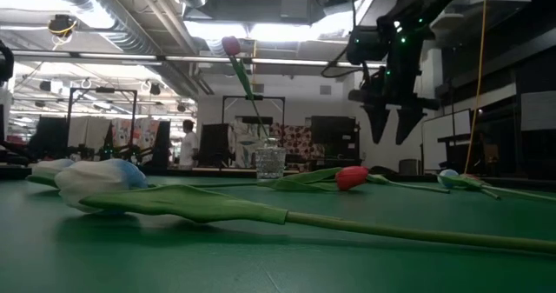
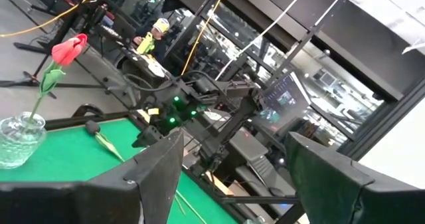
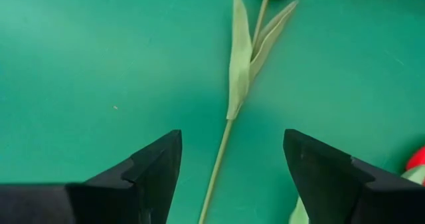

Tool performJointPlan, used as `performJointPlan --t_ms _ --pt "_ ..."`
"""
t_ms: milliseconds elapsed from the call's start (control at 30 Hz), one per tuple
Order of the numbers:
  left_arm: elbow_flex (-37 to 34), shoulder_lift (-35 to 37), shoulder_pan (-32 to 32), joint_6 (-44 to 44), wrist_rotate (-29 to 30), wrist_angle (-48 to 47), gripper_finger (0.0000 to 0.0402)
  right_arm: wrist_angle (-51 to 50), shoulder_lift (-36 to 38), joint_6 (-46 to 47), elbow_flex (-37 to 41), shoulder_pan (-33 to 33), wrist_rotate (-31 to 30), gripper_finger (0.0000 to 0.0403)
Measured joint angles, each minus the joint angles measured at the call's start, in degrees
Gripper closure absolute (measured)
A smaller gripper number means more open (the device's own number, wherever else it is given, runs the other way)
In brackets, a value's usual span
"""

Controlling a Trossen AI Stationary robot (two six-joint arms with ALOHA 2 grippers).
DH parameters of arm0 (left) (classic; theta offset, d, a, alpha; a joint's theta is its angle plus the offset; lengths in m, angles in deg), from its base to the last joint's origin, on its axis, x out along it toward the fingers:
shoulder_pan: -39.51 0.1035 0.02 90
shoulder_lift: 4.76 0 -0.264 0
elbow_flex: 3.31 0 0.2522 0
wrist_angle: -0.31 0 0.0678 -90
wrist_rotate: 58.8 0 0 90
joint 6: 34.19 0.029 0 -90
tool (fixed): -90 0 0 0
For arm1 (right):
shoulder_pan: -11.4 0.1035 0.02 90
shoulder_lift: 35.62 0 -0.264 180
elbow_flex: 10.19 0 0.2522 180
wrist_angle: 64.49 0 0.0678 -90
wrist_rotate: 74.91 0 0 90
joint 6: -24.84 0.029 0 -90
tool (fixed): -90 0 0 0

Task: Sort flowers into vase by color
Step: Put the black flower into the bottom left transparent vase

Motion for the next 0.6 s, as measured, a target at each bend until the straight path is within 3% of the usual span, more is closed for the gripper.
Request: performJointPlan --t_ms 333,600 --pt "0.0 0.0 0.0 -6.9 2.5 -7.1 0.0144 1.7 -6.9 -2.0 0.0 -0.2 0.5 0.0139" --pt "-0.1 0.0 0.0 -7.7 2.6 -7.5 0.0144 4.5 -10.5 -3.5 0.0 -2.9 2.0 0.0139"
